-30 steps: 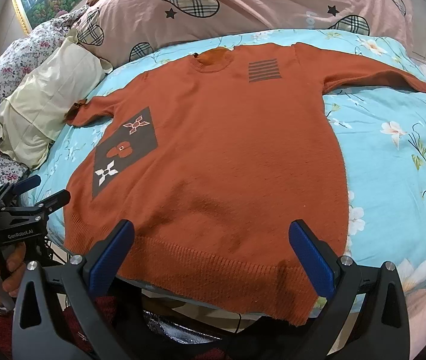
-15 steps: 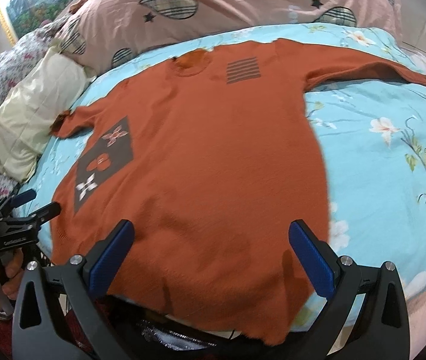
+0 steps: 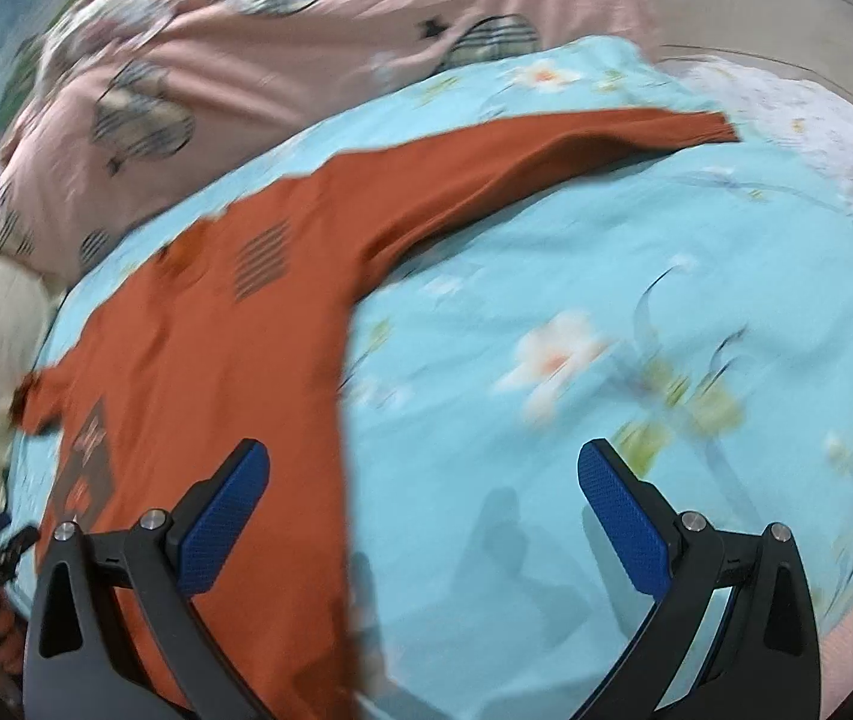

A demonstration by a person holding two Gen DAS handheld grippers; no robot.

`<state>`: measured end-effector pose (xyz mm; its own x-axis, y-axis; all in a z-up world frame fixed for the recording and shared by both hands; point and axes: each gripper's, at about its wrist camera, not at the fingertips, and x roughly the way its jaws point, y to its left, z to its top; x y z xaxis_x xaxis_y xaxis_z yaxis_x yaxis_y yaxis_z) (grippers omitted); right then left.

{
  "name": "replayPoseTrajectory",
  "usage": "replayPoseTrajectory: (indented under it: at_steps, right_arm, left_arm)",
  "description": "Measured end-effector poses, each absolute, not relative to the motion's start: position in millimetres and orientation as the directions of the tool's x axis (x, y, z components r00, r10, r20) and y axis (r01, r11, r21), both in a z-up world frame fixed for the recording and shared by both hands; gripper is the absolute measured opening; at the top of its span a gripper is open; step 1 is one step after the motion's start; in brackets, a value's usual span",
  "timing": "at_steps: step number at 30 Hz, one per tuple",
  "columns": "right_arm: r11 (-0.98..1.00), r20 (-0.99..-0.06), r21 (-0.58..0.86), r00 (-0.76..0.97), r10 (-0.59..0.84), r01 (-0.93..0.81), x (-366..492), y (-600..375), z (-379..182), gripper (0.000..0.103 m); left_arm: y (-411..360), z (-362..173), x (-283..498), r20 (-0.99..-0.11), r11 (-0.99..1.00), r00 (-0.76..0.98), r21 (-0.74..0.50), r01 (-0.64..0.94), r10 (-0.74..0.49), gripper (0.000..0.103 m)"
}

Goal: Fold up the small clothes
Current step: 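Grasp the sleeve cuff with the right gripper and lift it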

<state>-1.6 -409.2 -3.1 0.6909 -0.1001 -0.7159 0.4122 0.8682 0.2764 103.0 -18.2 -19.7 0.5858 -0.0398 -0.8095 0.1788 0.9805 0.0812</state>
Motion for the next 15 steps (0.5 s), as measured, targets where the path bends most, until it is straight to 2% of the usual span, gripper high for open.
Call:
replayPoseTrajectory:
  at_steps: [1, 3, 5, 6, 8, 15]
  right_arm:
    - [0.859, -0.711, 0.281, 0.694, -0.114, 0.428, 1.1, -420.5, -1.3, 0.102]
    - [0.824, -0.69, 0.311, 0.709, -0.146, 0.473, 11.5, -457.7, 2.3, 0.094]
    - [0.774, -0.694, 0.333, 0.696, -0.185, 0.539, 25.0, -496.1, 3.5, 0.072]
    - [0.756, -0.69, 0.352, 0.699, -0.189, 0.552, 30.3, -510.8, 3.8, 0.069]
    - [0.697, -0.676, 0.403, 0.706, -0.21, 0.593, 45.6, -555.6, 2.4, 0.063]
    - [0.472, -0.648, 0.592, 0.734, -0.203, 0.653, 86.9, -677.3, -23.7, 0.055]
  left_arm:
    - [-20.0, -19.6, 107.7, -0.809, 0.98, 0.586, 0.085, 0.18, -0.038, 0.102]
    - [-23.4, -20.9, 113.9, -0.816, 0.978, 0.578, 0.091, 0.185, -0.034, 0.102]
    - [-27.4, -23.2, 120.9, -0.824, 0.977, 0.566, 0.101, 0.189, -0.024, 0.102]
    - [-29.0, -23.6, 124.3, -0.825, 0.977, 0.565, 0.101, 0.189, -0.024, 0.102]
    - [-33.2, -25.7, 131.1, -0.833, 0.976, 0.553, 0.105, 0.189, -0.018, 0.102]
    - [-45.0, -35.3, 151.9, -0.849, 0.978, 0.528, 0.11, 0.178, -0.001, 0.102]
